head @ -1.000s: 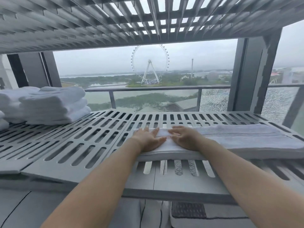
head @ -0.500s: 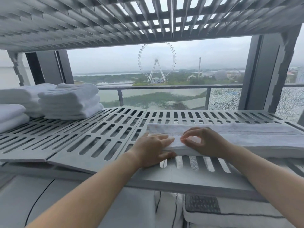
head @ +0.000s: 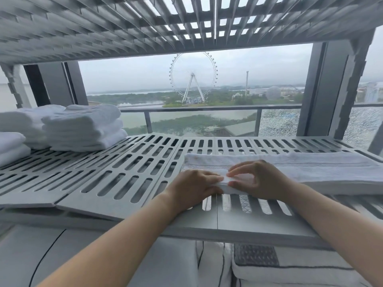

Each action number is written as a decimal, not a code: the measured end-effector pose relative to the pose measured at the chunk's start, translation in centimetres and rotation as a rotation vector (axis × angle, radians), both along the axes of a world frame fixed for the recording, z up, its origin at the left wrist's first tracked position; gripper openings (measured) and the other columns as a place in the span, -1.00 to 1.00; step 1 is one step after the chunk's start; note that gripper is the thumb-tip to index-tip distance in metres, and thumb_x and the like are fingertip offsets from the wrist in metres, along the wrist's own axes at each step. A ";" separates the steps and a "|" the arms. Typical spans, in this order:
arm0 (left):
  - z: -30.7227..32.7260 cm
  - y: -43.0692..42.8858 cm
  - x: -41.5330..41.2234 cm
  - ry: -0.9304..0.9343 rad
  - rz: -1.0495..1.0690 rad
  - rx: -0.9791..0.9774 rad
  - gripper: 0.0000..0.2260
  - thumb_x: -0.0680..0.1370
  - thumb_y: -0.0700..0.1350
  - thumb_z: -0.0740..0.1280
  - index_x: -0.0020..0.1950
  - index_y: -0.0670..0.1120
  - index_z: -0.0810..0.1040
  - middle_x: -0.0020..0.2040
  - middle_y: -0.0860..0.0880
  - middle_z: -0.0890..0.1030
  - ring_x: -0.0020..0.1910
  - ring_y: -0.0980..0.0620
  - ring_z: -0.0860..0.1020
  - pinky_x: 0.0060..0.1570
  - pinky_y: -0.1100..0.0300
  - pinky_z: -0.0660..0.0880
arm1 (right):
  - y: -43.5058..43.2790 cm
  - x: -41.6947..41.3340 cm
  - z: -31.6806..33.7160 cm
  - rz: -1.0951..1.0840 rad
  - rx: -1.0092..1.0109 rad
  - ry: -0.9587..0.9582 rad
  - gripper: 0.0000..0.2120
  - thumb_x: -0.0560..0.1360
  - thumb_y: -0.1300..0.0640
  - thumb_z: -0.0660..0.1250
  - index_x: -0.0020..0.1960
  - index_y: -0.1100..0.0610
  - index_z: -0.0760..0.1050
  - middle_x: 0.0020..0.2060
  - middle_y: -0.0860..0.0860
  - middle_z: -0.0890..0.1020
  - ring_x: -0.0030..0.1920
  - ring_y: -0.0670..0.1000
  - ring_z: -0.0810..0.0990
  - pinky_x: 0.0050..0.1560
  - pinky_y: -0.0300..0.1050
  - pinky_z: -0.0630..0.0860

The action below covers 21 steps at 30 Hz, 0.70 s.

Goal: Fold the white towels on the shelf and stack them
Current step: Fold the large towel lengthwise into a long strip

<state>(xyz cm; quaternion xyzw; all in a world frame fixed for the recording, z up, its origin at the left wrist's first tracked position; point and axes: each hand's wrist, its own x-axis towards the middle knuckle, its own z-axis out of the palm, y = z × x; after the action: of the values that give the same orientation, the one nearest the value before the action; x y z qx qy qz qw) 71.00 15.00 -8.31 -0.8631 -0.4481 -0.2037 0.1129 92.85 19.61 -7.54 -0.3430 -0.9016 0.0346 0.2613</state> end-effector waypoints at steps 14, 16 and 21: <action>1.7 2.5 -0.6 0.116 0.228 -0.129 -0.76 0.52 0.06 0.25 0.09 -0.02 0.54 -0.04 0.00 0.63 -0.04 -0.03 0.59 -0.04 0.09 0.53 | 2.0 -0.7 0.7 -0.182 -0.136 -0.205 -0.47 0.49 -0.28 0.16 0.28 0.05 0.47 0.26 -0.02 0.53 0.24 0.03 0.49 0.24 -0.03 0.41; 1.7 2.6 0.9 0.050 0.181 -0.159 -0.69 0.49 0.11 0.30 0.14 -0.02 0.51 -0.01 0.01 0.60 -0.04 0.00 0.56 -0.03 0.09 0.51 | 2.4 -0.1 0.6 -0.187 -0.156 -0.103 -0.58 0.51 -0.24 0.16 -0.06 0.11 0.54 -0.11 0.03 0.64 -0.09 0.04 0.56 -0.04 -0.04 0.45; 1.1 3.4 4.1 0.051 0.117 -0.184 -0.62 0.54 0.00 0.26 0.37 0.03 0.40 0.31 0.04 0.49 0.25 -0.01 0.48 0.21 0.02 0.45 | 2.1 1.5 1.6 -0.155 -0.232 -0.187 -0.48 0.46 -0.29 0.21 0.22 0.05 0.50 0.15 0.01 0.60 0.14 0.02 0.54 0.17 -0.02 0.45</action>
<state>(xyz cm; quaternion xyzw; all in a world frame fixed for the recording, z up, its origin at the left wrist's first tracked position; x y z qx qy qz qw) 75.09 18.40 -7.21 -0.8470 -0.5116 -0.1328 0.0565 94.34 21.75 -5.91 -0.4411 -0.8828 0.0860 0.1368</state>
